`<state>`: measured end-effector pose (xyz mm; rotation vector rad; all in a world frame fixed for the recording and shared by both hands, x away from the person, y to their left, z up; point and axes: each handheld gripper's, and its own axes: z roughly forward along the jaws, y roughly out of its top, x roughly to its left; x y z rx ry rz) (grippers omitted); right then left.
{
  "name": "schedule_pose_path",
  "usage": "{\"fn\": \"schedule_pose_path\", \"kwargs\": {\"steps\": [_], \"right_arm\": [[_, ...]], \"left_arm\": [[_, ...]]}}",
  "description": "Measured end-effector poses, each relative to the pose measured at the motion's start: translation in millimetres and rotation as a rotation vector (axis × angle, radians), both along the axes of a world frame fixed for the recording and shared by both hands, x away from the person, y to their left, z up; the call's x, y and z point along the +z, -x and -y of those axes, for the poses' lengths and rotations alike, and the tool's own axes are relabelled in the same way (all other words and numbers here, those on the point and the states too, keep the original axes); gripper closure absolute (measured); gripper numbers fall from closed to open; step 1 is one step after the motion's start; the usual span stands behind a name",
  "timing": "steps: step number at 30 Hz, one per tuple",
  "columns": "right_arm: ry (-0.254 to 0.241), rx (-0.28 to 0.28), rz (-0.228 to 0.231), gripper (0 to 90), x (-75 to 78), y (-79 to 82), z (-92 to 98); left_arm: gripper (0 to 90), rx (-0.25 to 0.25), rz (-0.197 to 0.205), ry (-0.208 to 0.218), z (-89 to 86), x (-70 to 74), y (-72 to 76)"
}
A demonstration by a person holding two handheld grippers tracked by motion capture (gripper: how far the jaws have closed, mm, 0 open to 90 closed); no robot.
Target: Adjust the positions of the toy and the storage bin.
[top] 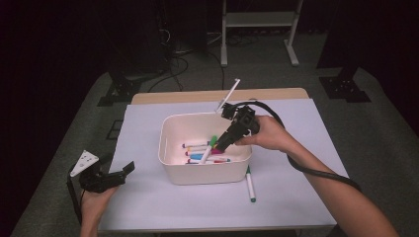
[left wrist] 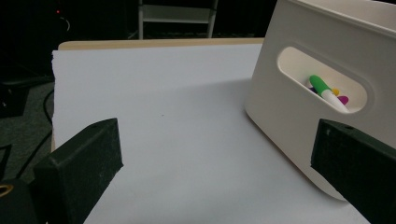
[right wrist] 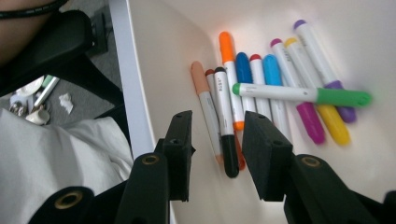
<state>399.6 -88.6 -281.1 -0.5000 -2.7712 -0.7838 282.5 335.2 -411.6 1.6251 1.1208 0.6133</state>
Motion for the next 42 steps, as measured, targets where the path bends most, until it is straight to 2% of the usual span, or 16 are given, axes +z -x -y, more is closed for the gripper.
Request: {"fn": "schedule_pose_path", "kwargs": {"steps": [5, 9, 12, 15, 19, 26, 31, 40, 42], "right_arm": [[-0.065, -0.051, 0.024, 61.4, 13.9, 13.0, 34.1], [-0.089, -0.096, 0.039, 61.0, 20.7, 21.7, 61.6], [-0.098, -0.131, 0.055, 60.4, 21.0, 28.6, 82.1], [-0.109, -0.175, 0.049, 59.7, 15.1, 36.3, 101.9], [-0.119, -0.22, 0.032, 58.5, -5.5, 43.5, 125.2], [-0.112, -0.305, -0.008, 55.8, -47.2, 55.0, 148.3], [-0.104, -0.343, -0.014, 53.1, -71.1, 59.8, 148.7], [-0.082, -0.39, -0.029, 48.5, -110.3, 65.5, 131.9], [-0.092, -0.401, -0.032, 47.9, -116.7, 65.8, 129.1]], "left_arm": [[0.7, 0.0, -0.001, 0.0, 1.0, 0.1, -0.1], [0.7, -0.005, -0.003, -0.006, 1.8, 0.5, -0.3], [0.7, -0.006, -0.005, -0.009, 2.2, 0.3, -0.5], [0.7, -0.005, -0.004, -0.009, 2.3, 0.3, -0.5], [0.7, -0.005, -0.001, -0.008, 3.0, 0.5, -0.6], [0.7, -0.005, -0.006, -0.009, 3.0, 0.2, -0.9], [0.7, -0.007, -0.006, -0.009, 2.9, 0.2, -1.3], [0.7, -0.007, -0.005, 0.002, 2.9, -0.6, -1.8], [0.7, -0.007, -0.005, 0.002, 2.8, -0.7, -1.9]]}}
